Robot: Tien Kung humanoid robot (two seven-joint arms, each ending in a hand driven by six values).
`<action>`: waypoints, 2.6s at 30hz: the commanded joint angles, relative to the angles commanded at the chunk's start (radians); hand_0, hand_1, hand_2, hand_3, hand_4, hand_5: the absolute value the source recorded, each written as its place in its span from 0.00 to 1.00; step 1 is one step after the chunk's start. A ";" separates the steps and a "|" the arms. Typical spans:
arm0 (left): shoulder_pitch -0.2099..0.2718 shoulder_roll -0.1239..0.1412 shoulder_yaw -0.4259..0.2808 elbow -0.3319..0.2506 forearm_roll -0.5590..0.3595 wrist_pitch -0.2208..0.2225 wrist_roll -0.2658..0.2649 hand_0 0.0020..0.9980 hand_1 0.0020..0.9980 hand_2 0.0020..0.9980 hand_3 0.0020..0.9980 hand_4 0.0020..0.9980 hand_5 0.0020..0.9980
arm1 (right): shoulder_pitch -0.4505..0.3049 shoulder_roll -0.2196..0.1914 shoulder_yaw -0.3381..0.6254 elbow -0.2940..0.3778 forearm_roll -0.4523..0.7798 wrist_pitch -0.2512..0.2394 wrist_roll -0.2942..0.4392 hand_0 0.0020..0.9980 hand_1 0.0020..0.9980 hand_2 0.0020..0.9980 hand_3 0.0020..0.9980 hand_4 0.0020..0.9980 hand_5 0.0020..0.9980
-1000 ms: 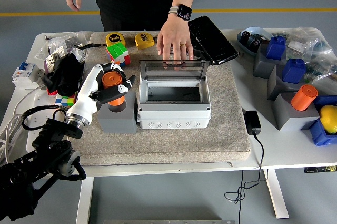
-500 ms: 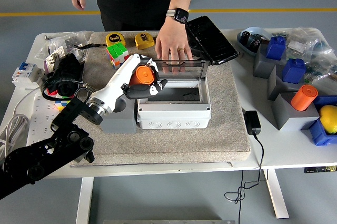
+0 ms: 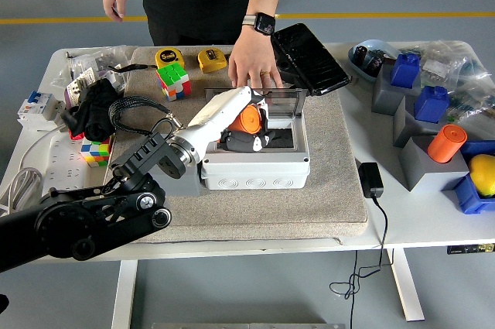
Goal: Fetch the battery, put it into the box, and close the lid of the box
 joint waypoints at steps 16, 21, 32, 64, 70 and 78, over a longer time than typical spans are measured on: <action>-0.103 -0.107 0.123 0.173 -0.059 0.035 0.037 0.18 0.17 0.14 0.24 0.55 0.00 | 0.000 -0.001 -0.012 0.001 0.006 0.000 0.002 0.62 0.66 0.66 0.57 0.92 0.48; -0.116 -0.125 0.141 0.211 -0.042 0.027 0.051 0.20 0.20 0.18 0.29 0.88 0.01 | 0.002 -0.002 -0.016 0.001 0.008 0.000 0.001 0.62 0.66 0.66 0.57 0.92 0.48; -0.132 -0.146 0.180 0.245 -0.010 -0.015 0.063 0.35 0.43 0.47 0.54 1.00 0.14 | 0.005 -0.004 -0.018 0.003 0.007 0.000 0.001 0.62 0.66 0.66 0.57 0.92 0.48; -0.043 -0.118 -0.046 0.095 -0.117 0.071 -0.122 0.48 0.66 0.68 0.72 1.00 0.46 | -0.005 0.003 -0.008 0.002 0.005 0.001 0.003 0.62 0.66 0.66 0.57 0.93 0.48; -0.012 -0.106 -0.160 0.064 -0.120 0.100 -0.176 0.50 0.63 0.65 0.65 1.00 0.44 | -0.006 0.005 -0.005 0.003 0.003 0.001 0.004 0.62 0.66 0.66 0.57 0.93 0.48; -0.014 -0.084 -0.198 0.127 -0.004 0.022 -0.043 0.67 0.69 0.69 0.68 1.00 0.46 | -0.007 0.004 -0.001 0.004 0.003 0.000 0.004 0.62 0.66 0.66 0.57 0.93 0.48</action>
